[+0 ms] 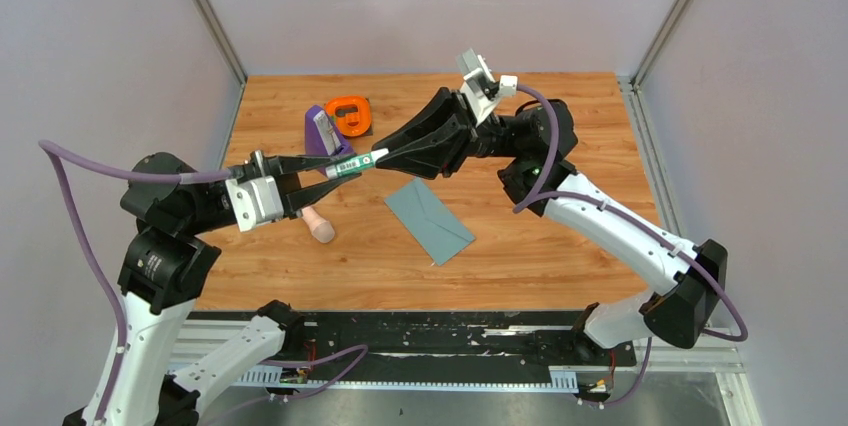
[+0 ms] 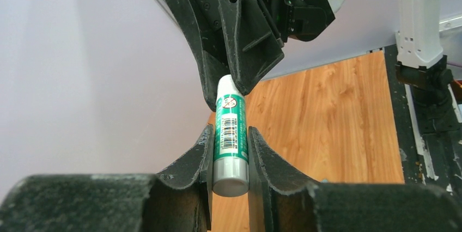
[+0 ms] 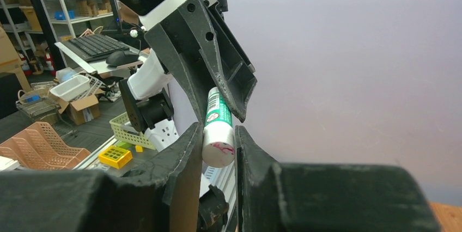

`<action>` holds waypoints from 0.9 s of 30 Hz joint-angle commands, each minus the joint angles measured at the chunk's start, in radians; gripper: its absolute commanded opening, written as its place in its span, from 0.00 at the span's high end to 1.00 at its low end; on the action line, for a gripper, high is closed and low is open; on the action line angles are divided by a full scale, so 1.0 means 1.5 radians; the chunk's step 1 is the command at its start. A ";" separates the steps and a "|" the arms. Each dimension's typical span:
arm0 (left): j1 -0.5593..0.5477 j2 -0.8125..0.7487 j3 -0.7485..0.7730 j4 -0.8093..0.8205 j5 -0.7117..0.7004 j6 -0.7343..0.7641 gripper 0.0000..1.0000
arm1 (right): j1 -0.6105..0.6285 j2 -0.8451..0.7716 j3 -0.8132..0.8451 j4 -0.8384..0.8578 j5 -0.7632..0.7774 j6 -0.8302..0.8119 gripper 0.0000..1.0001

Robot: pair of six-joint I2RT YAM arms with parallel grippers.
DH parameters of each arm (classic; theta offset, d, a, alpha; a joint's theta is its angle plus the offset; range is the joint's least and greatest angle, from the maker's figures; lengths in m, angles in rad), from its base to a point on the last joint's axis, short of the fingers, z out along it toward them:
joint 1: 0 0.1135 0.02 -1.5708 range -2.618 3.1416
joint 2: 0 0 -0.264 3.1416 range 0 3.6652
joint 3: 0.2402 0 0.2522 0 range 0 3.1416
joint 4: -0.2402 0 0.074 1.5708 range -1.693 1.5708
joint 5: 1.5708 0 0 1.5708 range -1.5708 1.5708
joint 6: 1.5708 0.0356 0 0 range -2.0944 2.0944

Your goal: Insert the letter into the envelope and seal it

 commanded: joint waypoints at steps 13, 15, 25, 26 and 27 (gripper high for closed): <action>-0.012 0.031 0.001 -0.049 -0.037 0.107 1.00 | 0.066 0.008 -0.024 -0.104 0.043 -0.065 0.55; -0.012 0.029 0.003 -0.066 -0.039 0.124 1.00 | 0.065 -0.003 -0.027 -0.104 0.042 -0.067 0.48; -0.012 0.024 -0.006 -0.086 -0.038 0.149 1.00 | 0.061 -0.051 -0.050 -0.107 0.041 -0.078 0.48; -0.012 0.023 -0.006 -0.091 -0.040 0.152 1.00 | 0.057 -0.053 -0.046 -0.118 0.036 -0.081 0.42; -0.012 0.022 -0.007 -0.092 -0.041 0.157 1.00 | 0.053 -0.058 -0.047 -0.126 0.034 -0.082 0.37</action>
